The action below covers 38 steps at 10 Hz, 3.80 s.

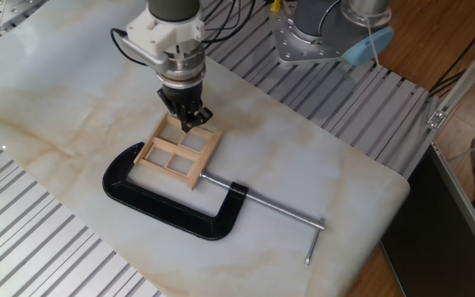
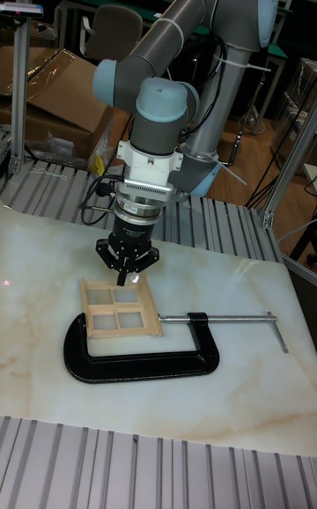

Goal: Close a sliding window

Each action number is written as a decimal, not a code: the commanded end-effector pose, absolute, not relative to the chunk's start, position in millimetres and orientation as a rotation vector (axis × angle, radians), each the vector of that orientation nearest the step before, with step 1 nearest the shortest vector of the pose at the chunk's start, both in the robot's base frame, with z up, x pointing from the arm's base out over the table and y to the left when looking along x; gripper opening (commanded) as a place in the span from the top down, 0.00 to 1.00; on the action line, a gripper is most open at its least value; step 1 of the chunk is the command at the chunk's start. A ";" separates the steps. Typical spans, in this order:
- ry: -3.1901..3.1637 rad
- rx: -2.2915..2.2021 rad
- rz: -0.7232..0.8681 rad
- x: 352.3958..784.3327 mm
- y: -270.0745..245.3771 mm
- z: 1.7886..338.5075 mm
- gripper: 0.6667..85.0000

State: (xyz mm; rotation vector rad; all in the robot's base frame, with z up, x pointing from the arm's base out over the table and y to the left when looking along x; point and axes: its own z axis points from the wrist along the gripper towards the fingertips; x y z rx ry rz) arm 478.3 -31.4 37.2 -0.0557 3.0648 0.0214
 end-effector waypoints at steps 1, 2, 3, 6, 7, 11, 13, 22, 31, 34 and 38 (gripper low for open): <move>3.056 -0.109 0.016 481.2 -31.5 29.6 1.00; 3.051 -0.114 0.015 482.1 -30.1 27.9 1.00; 3.046 -0.128 0.007 483.0 -30.2 26.1 1.00; 3.024 -0.164 0.011 485.0 -30.0 19.0 1.00; 3.021 -0.168 0.017 485.5 -29.1 17.6 1.00; 3.017 -0.186 0.020 485.0 -27.7 14.7 1.00; 3.016 -0.200 0.019 484.5 -27.1 13.7 1.00; 3.009 -0.253 0.018 484.1 -28.8 10.7 1.00; 3.002 -0.275 0.025 484.2 -29.8 9.7 1.00; 3.003 -0.306 0.008 483.4 -34.4 9.9 1.00; 3.001 -0.332 -0.005 483.7 -38.8 10.2 1.00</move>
